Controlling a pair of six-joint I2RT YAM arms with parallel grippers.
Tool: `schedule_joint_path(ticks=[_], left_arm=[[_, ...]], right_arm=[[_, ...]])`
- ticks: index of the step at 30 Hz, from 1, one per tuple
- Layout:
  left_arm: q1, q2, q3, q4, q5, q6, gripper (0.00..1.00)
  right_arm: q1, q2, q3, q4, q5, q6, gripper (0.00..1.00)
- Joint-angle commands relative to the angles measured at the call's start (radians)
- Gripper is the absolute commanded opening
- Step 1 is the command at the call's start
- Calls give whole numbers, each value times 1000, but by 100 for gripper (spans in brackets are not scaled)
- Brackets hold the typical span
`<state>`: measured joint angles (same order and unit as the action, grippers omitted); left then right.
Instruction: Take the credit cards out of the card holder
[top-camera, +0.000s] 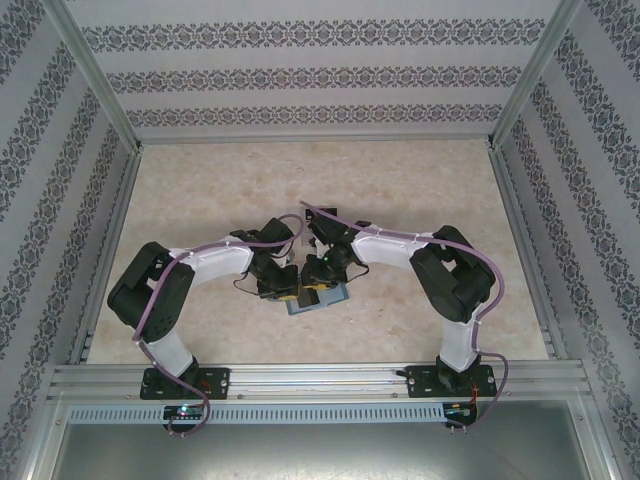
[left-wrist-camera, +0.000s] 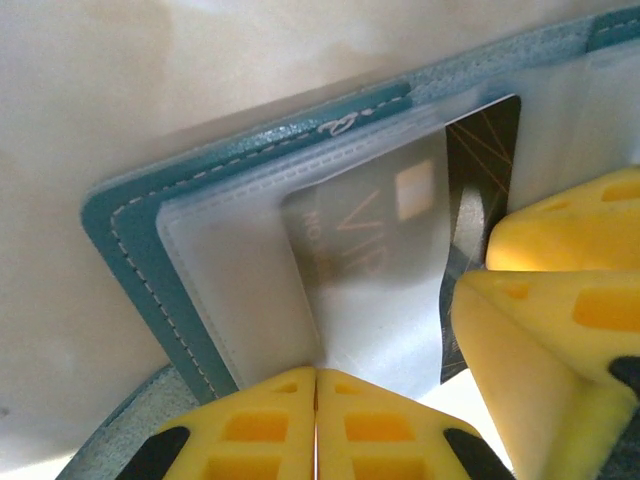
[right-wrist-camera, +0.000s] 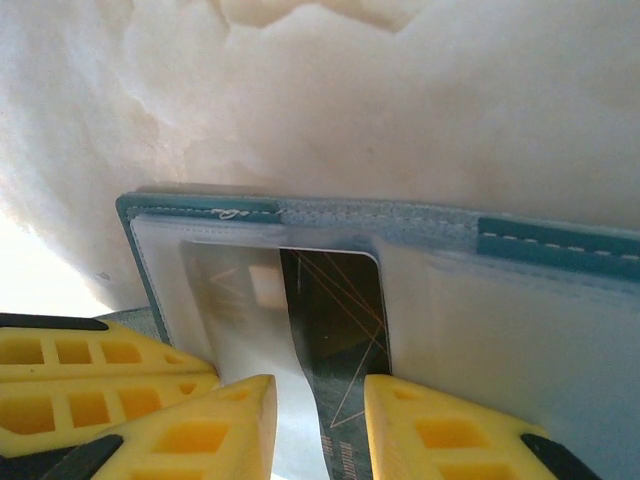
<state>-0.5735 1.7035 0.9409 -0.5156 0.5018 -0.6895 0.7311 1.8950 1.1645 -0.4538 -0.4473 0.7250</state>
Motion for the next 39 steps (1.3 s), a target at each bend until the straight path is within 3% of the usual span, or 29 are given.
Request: schedule_joint_path(ticks=[1, 27, 39], left_arm=[[12, 36, 12, -4, 5, 3, 8], [12, 96, 53, -124, -53, 59, 6], [11, 108, 69, -133, -50, 64, 5]], right_arm=[[5, -35, 4, -65, 56, -22, 32], [1, -33, 15, -121, 97, -68, 41], [-11, -14, -19, -41, 20, -48, 21]])
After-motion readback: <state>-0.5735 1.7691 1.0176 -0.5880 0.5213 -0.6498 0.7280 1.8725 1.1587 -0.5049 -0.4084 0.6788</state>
